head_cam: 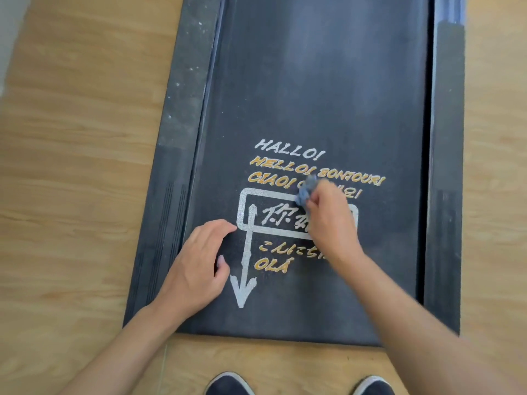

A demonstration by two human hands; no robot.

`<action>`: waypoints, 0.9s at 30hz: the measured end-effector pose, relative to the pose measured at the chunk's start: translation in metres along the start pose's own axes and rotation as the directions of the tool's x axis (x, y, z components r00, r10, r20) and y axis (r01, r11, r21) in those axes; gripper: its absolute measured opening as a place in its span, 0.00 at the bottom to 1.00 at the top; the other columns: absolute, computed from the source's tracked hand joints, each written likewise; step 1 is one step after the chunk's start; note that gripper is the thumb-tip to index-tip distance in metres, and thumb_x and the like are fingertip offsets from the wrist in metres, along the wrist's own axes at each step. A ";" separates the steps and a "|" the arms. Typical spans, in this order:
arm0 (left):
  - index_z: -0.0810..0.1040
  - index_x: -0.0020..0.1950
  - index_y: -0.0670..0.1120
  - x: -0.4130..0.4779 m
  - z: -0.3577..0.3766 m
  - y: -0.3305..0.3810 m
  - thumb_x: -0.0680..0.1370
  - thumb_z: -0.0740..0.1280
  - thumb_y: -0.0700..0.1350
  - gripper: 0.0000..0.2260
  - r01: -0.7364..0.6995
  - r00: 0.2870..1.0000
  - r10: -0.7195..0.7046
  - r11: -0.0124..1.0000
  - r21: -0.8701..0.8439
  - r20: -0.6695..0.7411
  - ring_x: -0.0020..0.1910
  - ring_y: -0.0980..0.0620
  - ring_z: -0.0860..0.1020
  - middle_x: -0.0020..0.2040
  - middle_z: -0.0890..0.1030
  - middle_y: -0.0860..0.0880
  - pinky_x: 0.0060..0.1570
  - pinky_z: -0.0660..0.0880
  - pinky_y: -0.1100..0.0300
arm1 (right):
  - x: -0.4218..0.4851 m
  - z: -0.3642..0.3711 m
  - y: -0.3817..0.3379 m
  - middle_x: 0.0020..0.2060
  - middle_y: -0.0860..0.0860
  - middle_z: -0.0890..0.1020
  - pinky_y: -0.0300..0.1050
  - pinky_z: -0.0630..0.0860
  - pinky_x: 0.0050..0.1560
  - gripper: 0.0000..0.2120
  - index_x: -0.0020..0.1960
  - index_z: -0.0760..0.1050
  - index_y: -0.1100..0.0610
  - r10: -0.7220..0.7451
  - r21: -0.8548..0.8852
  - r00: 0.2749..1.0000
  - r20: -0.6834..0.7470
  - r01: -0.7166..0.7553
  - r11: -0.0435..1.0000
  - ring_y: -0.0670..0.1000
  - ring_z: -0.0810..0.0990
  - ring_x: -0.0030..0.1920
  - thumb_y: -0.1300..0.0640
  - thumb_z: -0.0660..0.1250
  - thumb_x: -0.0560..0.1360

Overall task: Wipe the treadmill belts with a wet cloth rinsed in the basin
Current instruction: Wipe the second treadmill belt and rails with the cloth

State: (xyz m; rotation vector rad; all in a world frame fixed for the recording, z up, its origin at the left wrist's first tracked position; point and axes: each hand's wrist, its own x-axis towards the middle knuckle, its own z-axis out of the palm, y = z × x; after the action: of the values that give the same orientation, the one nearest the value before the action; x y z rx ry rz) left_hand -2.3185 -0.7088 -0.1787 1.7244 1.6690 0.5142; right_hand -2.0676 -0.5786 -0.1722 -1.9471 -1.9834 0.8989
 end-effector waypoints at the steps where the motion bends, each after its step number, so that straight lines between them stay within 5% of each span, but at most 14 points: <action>1: 0.73 0.72 0.48 -0.001 0.000 0.003 0.73 0.64 0.37 0.26 0.032 0.999 -0.032 0.999 -0.026 0.007 0.68 0.53 0.72 0.69 0.72 0.56 0.73 0.63 0.65 | -0.049 0.007 0.017 0.42 0.44 0.75 0.56 0.76 0.47 0.16 0.41 0.64 0.47 0.053 -0.020 0.999 0.009 -0.053 0.998 0.53 0.74 0.46 0.66 0.61 0.77; 6: 0.75 0.69 0.49 0.005 0.017 0.025 0.74 0.73 0.41 0.24 0.202 0.977 -0.204 0.979 -0.036 -0.061 0.62 0.52 0.69 0.66 0.69 0.56 0.66 0.70 0.54 | -0.191 0.011 0.070 0.39 0.43 0.71 0.53 0.73 0.45 0.22 0.40 0.60 0.46 0.154 -0.138 0.986 0.057 -0.145 0.980 0.50 0.69 0.43 0.67 0.68 0.76; 11: 0.75 0.69 0.48 0.011 0.023 0.033 0.74 0.74 0.42 0.23 0.223 0.972 -0.213 0.971 0.086 -0.103 0.61 0.48 0.69 0.65 0.69 0.52 0.64 0.68 0.50 | -0.059 -0.025 0.051 0.39 0.42 0.74 0.44 0.65 0.41 0.16 0.40 0.66 0.51 0.163 0.013 0.982 -0.098 -0.163 0.987 0.52 0.73 0.45 0.68 0.67 0.76; 15: 0.77 0.67 0.47 0.011 0.032 0.036 0.71 0.74 0.40 0.23 0.074 0.996 -0.063 0.981 0.180 -0.068 0.63 0.45 0.71 0.65 0.72 0.49 0.63 0.66 0.51 | 0.033 -0.048 0.038 0.41 0.48 0.78 0.51 0.72 0.44 0.08 0.42 0.68 0.56 0.185 -0.013 0.971 -0.151 -0.189 0.982 0.55 0.76 0.46 0.64 0.65 0.78; 19: 0.77 0.66 0.47 0.019 0.037 0.044 0.72 0.74 0.41 0.22 0.053 0.998 -0.048 0.984 0.173 -0.033 0.66 0.44 0.71 0.67 0.72 0.48 0.64 0.66 0.50 | -0.055 -0.012 0.030 0.43 0.43 0.79 0.49 0.74 0.44 0.13 0.40 0.66 0.50 0.061 0.022 0.998 -0.024 -0.061 0.998 0.49 0.77 0.47 0.67 0.62 0.74; 22: 0.77 0.62 0.49 0.030 0.036 0.044 0.71 0.75 0.42 0.20 0.074 0.997 -0.071 0.985 0.159 -0.029 0.63 0.46 0.70 0.65 0.71 0.50 0.61 0.67 0.50 | -0.145 0.031 0.025 0.41 0.45 0.70 0.49 0.66 0.42 0.17 0.42 0.59 0.48 -0.046 -0.056 0.992 0.120 0.053 0.997 0.51 0.66 0.41 0.66 0.64 0.73; 27: 0.78 0.62 0.50 0.029 0.036 0.043 0.71 0.76 0.41 0.21 0.082 0.996 -0.078 0.989 0.124 -0.041 0.62 0.47 0.70 0.65 0.71 0.53 0.59 0.69 0.50 | -0.126 0.029 0.028 0.42 0.47 0.71 0.52 0.69 0.40 0.17 0.43 0.62 0.48 -0.152 -0.109 0.973 0.172 0.172 0.979 0.54 0.69 0.41 0.65 0.67 0.74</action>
State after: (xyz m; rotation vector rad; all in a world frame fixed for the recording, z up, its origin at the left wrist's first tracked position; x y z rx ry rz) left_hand -2.2600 -0.6855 -0.1788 1.7374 1.8228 0.4129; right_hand -2.0477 -0.7095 -0.1784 -1.7901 -2.3034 0.9413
